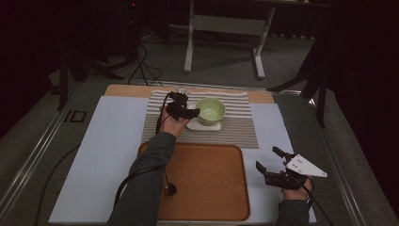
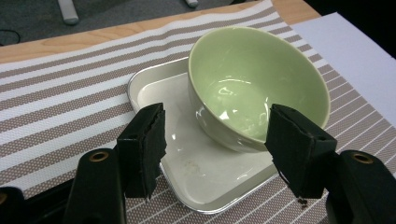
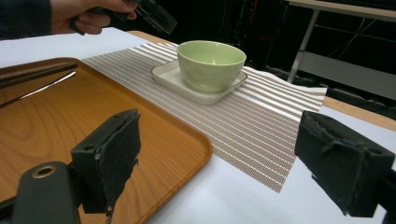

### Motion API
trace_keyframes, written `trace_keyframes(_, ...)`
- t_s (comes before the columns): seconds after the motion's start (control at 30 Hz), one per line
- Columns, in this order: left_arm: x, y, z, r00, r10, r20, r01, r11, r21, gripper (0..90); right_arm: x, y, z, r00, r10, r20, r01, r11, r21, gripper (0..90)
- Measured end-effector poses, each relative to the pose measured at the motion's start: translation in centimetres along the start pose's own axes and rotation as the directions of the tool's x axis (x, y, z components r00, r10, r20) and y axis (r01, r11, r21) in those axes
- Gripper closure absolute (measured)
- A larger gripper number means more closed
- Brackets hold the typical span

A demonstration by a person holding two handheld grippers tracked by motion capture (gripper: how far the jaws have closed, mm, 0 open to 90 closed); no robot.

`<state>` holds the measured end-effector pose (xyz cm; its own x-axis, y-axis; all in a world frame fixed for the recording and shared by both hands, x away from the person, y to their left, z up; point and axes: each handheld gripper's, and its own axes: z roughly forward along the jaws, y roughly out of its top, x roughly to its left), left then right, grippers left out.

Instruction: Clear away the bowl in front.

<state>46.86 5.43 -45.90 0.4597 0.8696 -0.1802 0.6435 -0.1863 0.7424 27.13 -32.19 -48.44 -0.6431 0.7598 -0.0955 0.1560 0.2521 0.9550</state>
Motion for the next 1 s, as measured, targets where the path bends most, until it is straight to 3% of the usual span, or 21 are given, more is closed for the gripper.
trace_keyframes(0.47, -0.3, 0.3, 2.7, 0.9995, -0.022, -0.022, 0.023, 0.9983, 0.054, 42.0, -0.1, 0.0, 0.1, 0.9999, 0.012, 0.001, -0.012, 1.000, -0.003, 13.8)
trace_keyframes(0.83, -0.8, 0.4, 4.6, 0.9990, -0.044, -0.012, 0.045, 0.9941, 0.099, 52.1, -0.2, 0.0, 0.2, 0.9999, 0.016, -0.005, -0.016, 1.000, -0.008, 13.9)
trace_keyframes(1.0, -0.6, 0.7, 5.5, 0.9964, -0.081, -0.025, 0.084, 0.9899, 0.114, 56.0, -0.4, 0.0, 0.1, 0.9998, 0.020, -0.005, -0.020, 1.000, -0.014, 13.8)
